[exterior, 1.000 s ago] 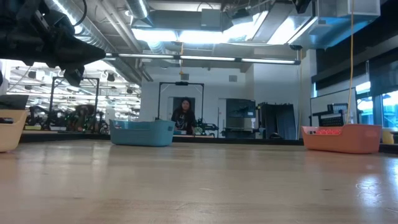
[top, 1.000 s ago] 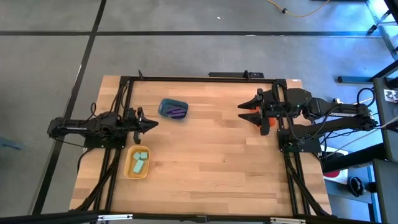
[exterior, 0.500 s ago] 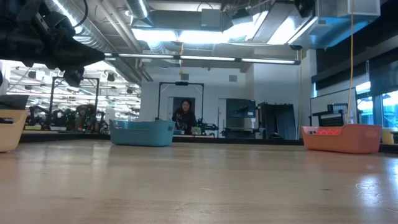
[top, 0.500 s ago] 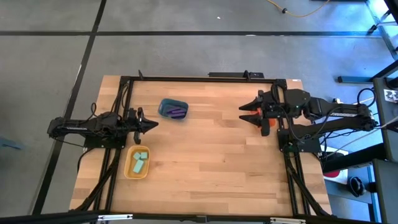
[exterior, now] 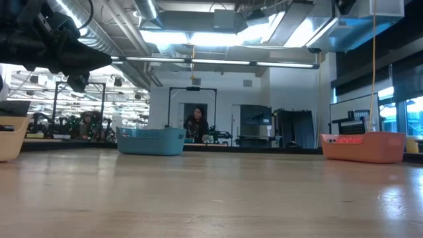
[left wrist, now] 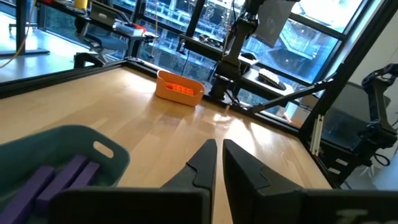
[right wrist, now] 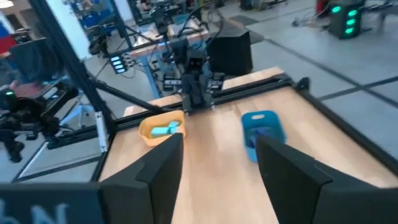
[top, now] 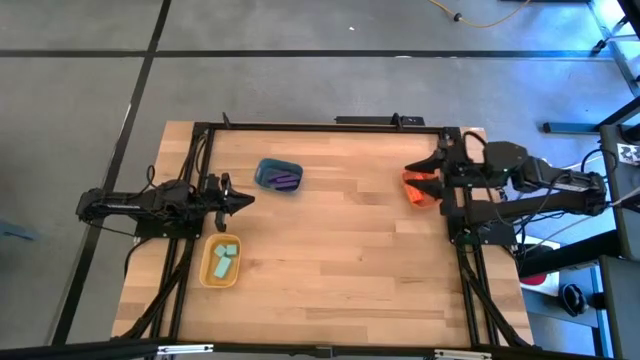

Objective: Sort & place blocks by color
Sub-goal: Return to Home Position

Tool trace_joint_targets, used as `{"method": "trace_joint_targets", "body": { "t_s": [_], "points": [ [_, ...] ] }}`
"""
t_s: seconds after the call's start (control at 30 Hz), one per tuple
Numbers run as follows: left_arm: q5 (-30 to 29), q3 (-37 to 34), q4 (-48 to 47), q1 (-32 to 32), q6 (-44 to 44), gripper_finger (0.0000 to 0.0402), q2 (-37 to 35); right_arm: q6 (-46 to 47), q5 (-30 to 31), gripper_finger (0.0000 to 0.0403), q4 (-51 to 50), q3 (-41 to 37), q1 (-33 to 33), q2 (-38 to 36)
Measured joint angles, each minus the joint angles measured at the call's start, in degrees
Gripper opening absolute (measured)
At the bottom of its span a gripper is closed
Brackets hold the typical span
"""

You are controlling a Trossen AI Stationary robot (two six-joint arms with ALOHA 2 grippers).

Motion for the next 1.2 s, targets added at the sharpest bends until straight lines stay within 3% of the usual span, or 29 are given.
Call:
{"method": "trace_joint_targets", "body": {
  "t_s": [0.23,0.53,0.73,1.2],
  "points": [
    [0.00,0.00,-0.15,0.00,0.00,0.0018,0.02,-0.19,2.10,0.0135,1.67,-5.82,-0.02,-7.27],
    [0.00,0.00,-0.15,-0.01,0.02,0.0003,0.04,1.65,2.02,0.0010,16.28,-20.24,-0.02,-14.86],
    [-0.02,0.00,-0.15,-0.02,0.02,0.0003,0.04,4.90,-1.37,0.0003,19.66,-27.20,-0.02,-20.93],
    [-0.02,0.00,-0.13,-0.02,0.01,0.0024,0.04,8.80,-3.05,0.0001,21.17,-35.91,0.07,-35.64]
  ]
}}
